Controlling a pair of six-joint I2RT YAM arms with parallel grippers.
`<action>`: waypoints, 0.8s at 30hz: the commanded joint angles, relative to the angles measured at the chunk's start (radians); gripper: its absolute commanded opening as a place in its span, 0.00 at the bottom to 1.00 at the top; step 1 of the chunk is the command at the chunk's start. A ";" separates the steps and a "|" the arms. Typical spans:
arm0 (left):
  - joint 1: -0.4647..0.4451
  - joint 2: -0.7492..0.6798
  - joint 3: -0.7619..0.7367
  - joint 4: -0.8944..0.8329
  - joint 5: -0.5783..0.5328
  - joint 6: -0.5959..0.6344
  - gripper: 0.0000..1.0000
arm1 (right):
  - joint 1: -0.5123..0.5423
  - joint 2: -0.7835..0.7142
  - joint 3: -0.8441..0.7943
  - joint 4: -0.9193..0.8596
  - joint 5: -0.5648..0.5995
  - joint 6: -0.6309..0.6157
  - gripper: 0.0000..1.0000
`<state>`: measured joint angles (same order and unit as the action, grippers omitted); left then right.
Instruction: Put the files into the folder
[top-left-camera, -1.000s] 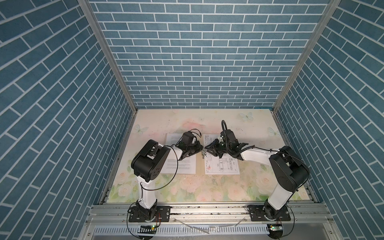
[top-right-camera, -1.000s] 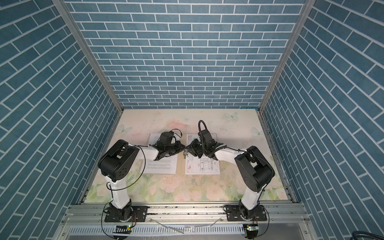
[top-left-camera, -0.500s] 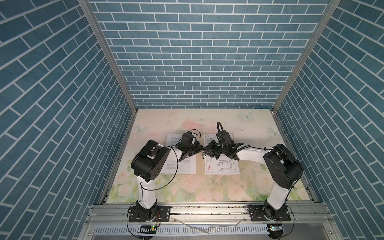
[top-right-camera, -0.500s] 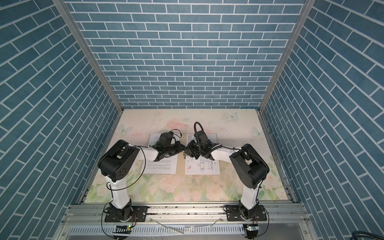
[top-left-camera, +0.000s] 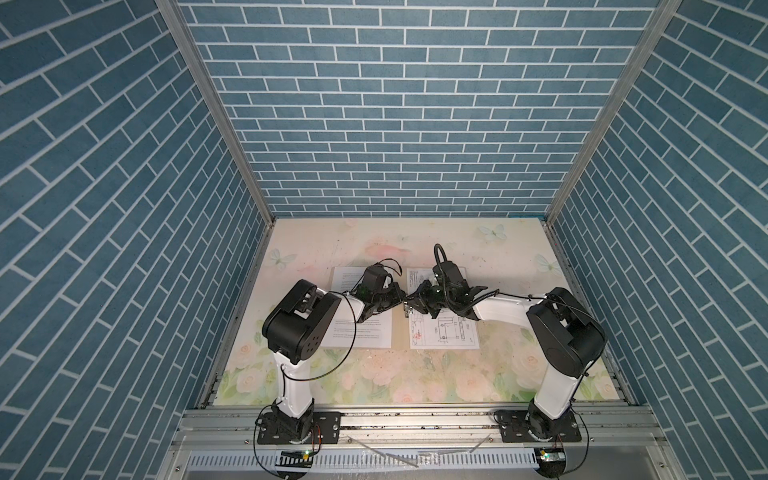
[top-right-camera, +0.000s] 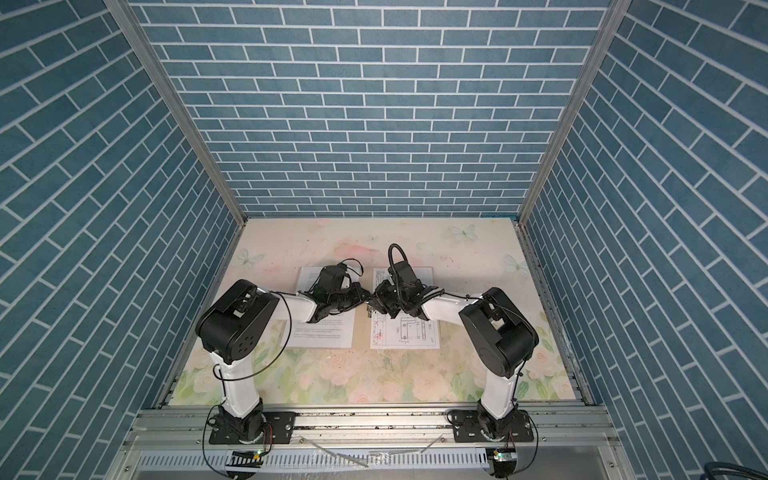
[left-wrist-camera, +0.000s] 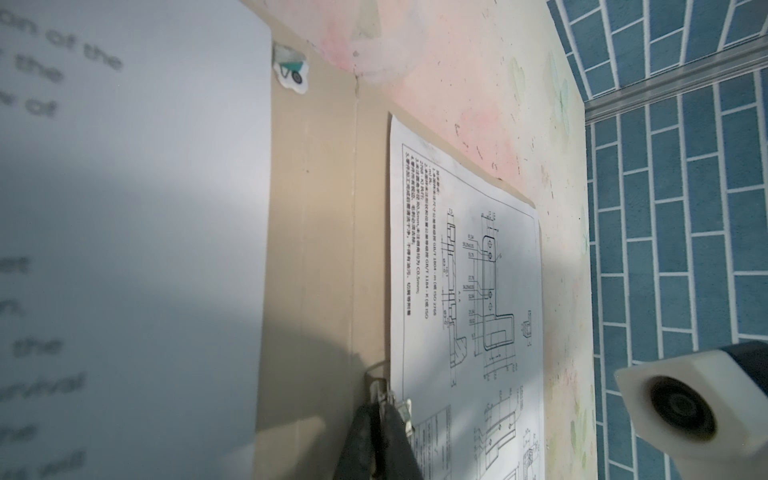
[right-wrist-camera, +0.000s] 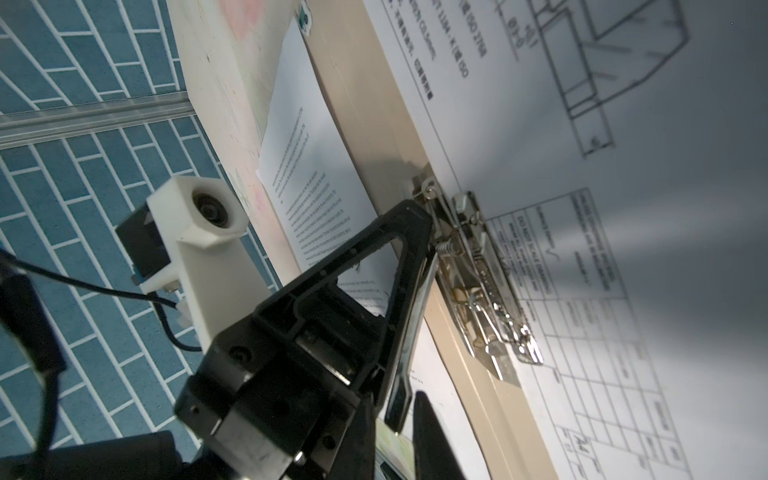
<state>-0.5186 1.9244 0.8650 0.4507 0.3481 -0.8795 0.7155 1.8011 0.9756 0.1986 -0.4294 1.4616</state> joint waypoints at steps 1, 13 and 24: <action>-0.006 0.016 -0.036 -0.086 -0.018 0.009 0.11 | 0.006 0.017 0.032 0.002 0.014 0.029 0.17; -0.006 0.016 -0.044 -0.080 -0.018 0.006 0.11 | 0.010 0.020 0.026 0.009 0.012 0.034 0.15; -0.005 0.020 -0.049 -0.076 -0.020 0.005 0.11 | 0.019 0.026 0.011 0.015 0.017 0.038 0.12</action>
<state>-0.5194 1.9244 0.8520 0.4679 0.3485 -0.8799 0.7258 1.8088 0.9752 0.2024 -0.4290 1.4624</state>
